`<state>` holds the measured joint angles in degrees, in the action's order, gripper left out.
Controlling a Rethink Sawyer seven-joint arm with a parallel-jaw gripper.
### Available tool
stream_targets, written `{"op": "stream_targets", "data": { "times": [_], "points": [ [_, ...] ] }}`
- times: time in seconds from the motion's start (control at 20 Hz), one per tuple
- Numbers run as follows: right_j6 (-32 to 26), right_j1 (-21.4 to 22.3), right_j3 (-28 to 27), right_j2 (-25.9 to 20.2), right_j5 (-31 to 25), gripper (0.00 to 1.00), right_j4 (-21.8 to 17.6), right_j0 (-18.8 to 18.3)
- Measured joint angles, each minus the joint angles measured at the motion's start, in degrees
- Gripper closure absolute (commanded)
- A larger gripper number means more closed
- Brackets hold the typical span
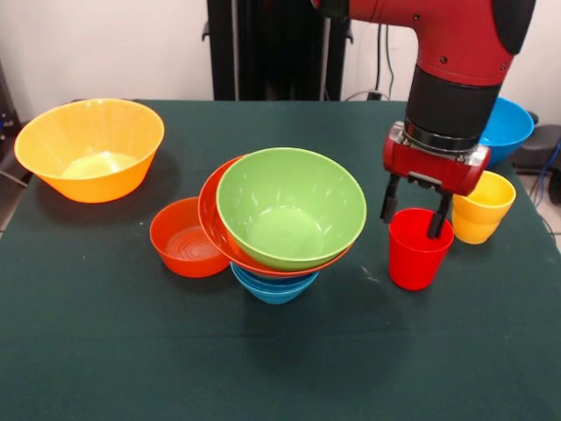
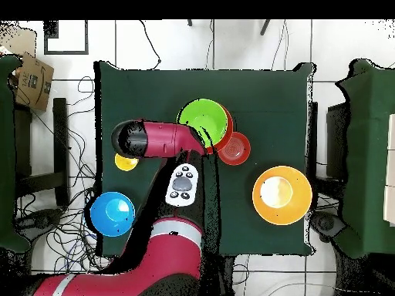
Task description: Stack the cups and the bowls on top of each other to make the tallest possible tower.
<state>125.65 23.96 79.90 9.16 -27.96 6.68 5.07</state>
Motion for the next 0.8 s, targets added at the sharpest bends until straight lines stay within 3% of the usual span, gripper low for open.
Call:
{"op": "stream_targets", "data": {
  "times": [0.8],
  "points": [
    [0.0,-0.6,0.0,0.1,0.0,0.0,1.5,2.9]
  ]
}}
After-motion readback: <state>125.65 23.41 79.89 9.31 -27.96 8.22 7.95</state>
